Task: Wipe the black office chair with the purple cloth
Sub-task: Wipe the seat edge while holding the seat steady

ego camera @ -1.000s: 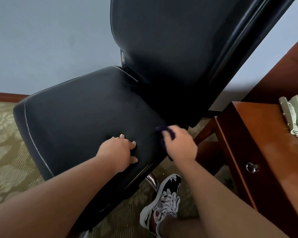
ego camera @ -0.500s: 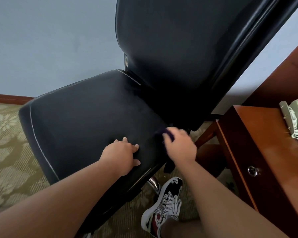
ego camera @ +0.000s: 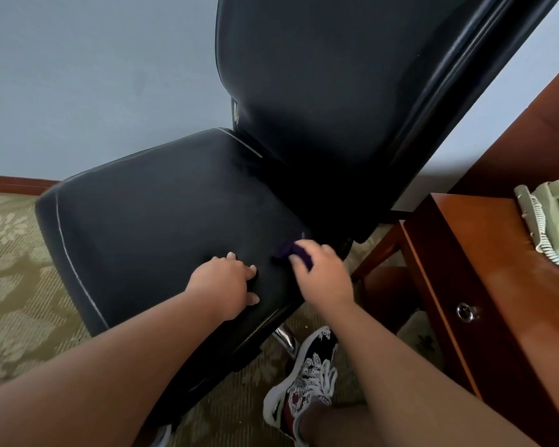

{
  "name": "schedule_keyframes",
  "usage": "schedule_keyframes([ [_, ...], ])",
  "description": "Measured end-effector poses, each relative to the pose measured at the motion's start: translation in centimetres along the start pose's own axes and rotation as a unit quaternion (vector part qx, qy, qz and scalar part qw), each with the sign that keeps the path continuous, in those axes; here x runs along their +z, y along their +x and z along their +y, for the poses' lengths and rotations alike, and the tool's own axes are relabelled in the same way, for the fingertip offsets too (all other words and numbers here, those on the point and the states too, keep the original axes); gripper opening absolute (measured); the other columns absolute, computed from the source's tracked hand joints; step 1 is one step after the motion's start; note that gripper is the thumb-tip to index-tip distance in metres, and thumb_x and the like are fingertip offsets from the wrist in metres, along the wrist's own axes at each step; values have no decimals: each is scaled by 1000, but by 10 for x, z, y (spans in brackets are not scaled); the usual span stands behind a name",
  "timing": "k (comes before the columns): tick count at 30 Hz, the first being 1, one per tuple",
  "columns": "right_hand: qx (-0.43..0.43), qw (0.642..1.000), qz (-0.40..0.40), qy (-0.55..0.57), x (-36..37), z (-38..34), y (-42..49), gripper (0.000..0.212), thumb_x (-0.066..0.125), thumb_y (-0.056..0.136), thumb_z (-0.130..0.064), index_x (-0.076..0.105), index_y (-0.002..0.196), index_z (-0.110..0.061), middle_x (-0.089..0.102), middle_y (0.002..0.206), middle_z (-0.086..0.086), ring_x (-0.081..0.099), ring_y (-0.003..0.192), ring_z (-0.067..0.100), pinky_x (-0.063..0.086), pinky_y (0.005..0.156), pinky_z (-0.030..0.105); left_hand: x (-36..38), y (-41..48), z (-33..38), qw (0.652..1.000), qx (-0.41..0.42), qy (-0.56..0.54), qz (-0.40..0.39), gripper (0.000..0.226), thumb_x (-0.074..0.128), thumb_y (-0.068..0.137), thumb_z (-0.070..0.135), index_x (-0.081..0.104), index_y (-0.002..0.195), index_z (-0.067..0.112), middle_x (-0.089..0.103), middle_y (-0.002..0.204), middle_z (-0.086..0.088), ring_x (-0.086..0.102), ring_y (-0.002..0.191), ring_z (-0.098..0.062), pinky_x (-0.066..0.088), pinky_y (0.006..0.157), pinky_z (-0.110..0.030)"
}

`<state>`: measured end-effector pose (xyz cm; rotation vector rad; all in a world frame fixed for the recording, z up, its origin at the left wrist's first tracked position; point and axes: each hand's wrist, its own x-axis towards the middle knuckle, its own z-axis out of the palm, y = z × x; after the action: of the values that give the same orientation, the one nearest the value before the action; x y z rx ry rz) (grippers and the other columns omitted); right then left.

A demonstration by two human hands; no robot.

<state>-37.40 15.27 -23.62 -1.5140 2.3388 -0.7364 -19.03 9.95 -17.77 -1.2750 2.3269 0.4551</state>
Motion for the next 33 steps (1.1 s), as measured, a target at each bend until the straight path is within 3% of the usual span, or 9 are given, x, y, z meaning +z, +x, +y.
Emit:
schedule_keyframes([
  [5, 140, 981, 73, 111, -3, 3, 3, 39, 56, 99, -40, 55, 136, -28, 56, 119, 6, 59, 106, 26, 42, 79, 29, 0, 0, -1, 1000, 2, -1, 1, 67, 49, 99, 54, 21, 158, 36, 14, 166, -10, 24, 150, -33, 30, 117, -40],
  [12, 59, 985, -70, 146, 17, -48, -47, 39, 61, 90, -39, 56, 128, -37, 55, 114, -5, 58, 104, 16, 51, 85, 31, -4, -3, -2, 999, 9, 11, 41, 43, 57, 94, 53, 59, 130, 30, 50, 141, -9, 60, 115, -26, 51, 90, -35],
  [14, 111, 959, -110, 235, 4, -43, -33, 53, 69, 85, -31, 53, 135, -39, 60, 117, -8, 61, 105, 12, 50, 88, 26, 1, -3, -5, 999, 7, 3, 38, 49, 56, 95, 53, 53, 138, 31, 45, 146, -10, 53, 127, -28, 45, 98, -36],
  [17, 186, 924, -119, 311, -19, -26, -11, 79, 78, 77, -40, 35, 142, -50, 56, 133, -6, 62, 113, 19, 54, 98, 41, 8, -5, -10, 999, 10, -34, 26, 66, 53, 98, 52, 26, 156, 38, 13, 166, -9, 19, 151, -34, 37, 113, -44],
  [21, 189, 948, -74, 246, -46, -12, -1, 87, 78, 81, -41, 25, 149, -48, 39, 146, 5, 51, 125, 25, 51, 101, 48, 4, -20, -19, 998, 23, -55, 27, 65, 55, 99, 47, 27, 156, 36, 12, 167, -2, 16, 153, -27, 30, 118, -43],
  [25, 66, 956, -251, 137, -64, -15, -14, 103, 71, 76, 0, 25, 150, -56, 13, 160, -7, 56, 123, 26, 58, 81, 31, -10, -44, -28, 998, 24, -54, 12, 62, 57, 96, 49, 35, 153, 38, 32, 160, 4, 34, 145, -22, 37, 113, -41],
  [27, 0, 953, -301, -29, -54, -16, -23, 107, 73, 78, 1, 20, 153, -56, -9, 165, -13, 25, 148, 27, 49, 104, 35, -17, -56, -28, 998, 30, -60, 7, 60, 57, 96, 51, 36, 152, 39, 38, 157, 6, 39, 142, -21, 40, 111, -41],
  [29, -44, 957, -259, -124, -43, -15, -26, 97, 75, 83, -9, 24, 154, -51, 0, 163, -10, 16, 149, 28, 38, 114, 39, -21, -69, -27, 997, 39, -62, 5, 59, 55, 97, 51, 36, 152, 40, 37, 156, 9, 38, 142, -20, 39, 112, -38],
  [33, -40, 975, -148, -158, -50, -16, -23, 58, 62, 91, -42, 41, 145, -49, 42, 129, -1, 51, 119, 27, 47, 96, 41, -22, -89, -23, 996, 51, -67, 9, 59, 55, 96, 53, 36, 151, 42, 38, 156, 9, 39, 142, -20, 39, 111, -37],
])
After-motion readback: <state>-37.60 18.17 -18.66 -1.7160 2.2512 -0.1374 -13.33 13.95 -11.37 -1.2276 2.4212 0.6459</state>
